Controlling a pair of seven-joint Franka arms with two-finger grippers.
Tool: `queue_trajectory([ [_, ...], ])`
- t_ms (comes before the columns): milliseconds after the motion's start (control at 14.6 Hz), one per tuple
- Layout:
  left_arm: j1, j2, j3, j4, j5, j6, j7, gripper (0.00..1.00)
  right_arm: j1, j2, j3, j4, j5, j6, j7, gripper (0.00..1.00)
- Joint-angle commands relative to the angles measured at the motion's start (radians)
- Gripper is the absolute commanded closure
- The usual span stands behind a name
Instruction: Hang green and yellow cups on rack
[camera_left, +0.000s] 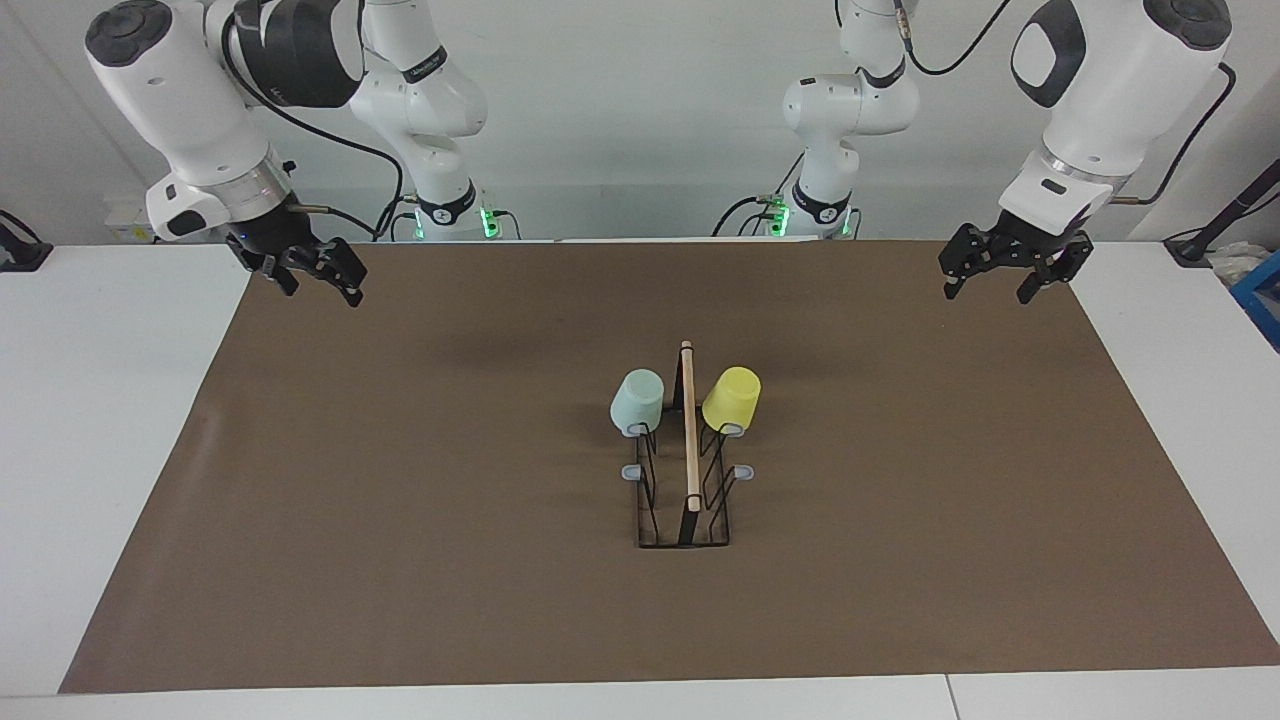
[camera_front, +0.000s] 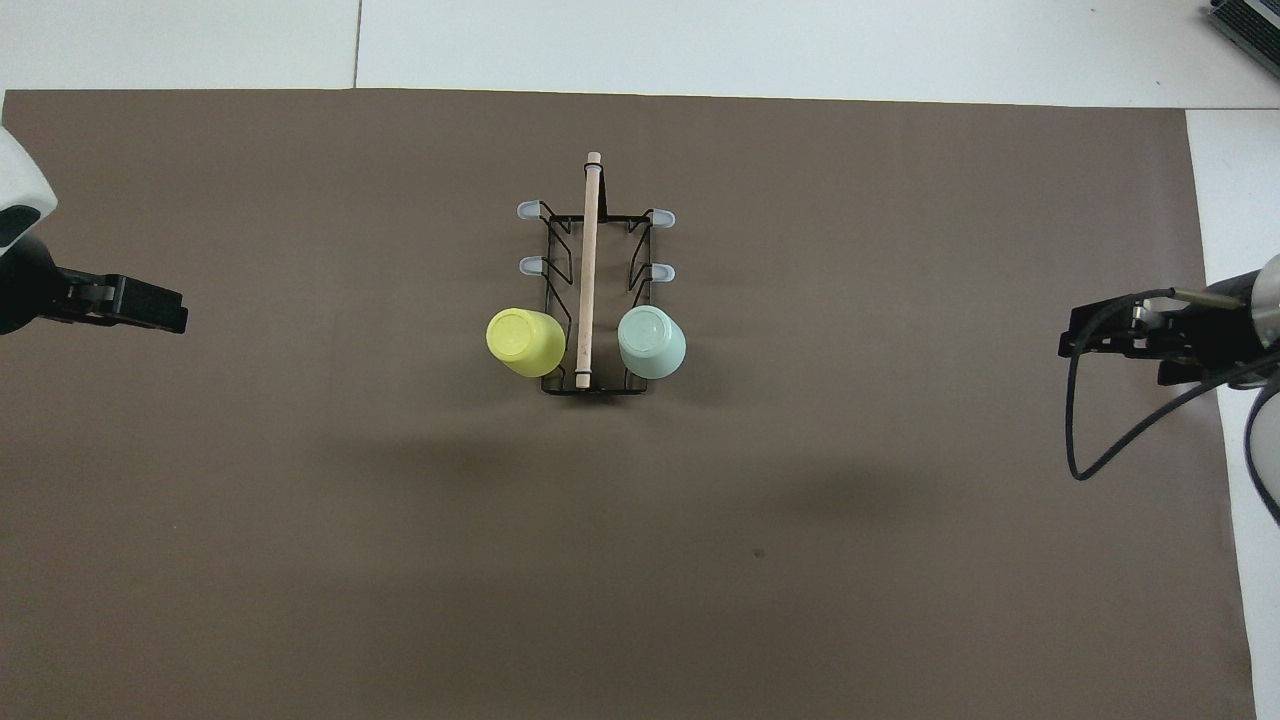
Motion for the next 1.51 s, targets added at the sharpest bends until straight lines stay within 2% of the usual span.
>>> queue_trajectory([
  [0, 0.000, -0.011, 0.005, -0.011, -0.013, -0.009, 0.010, 0.00, 0.034, 0.021, 0.007, -0.010, 0.015, 0.089, 0.035, 0.00],
  [275, 0.000, -0.011, 0.005, -0.011, -0.013, -0.011, 0.010, 0.00, 0.073, 0.054, 0.009, 0.084, 0.002, 0.021, 0.061, 0.00],
  [961, 0.000, -0.011, 0.005, -0.011, -0.013, -0.009, 0.010, 0.00, 0.096, 0.065, 0.003, 0.084, -0.001, -0.022, 0.052, 0.00],
  [1167, 0.000, -0.009, 0.005, -0.011, -0.013, -0.009, 0.010, 0.00, 0.171, 0.067, -0.063, 0.084, -0.002, -0.022, 0.052, 0.00],
  [1442, 0.000, -0.011, 0.005, -0.011, -0.013, -0.009, 0.010, 0.00, 0.182, 0.067, -0.074, 0.092, -0.030, -0.025, 0.047, 0.00],
])
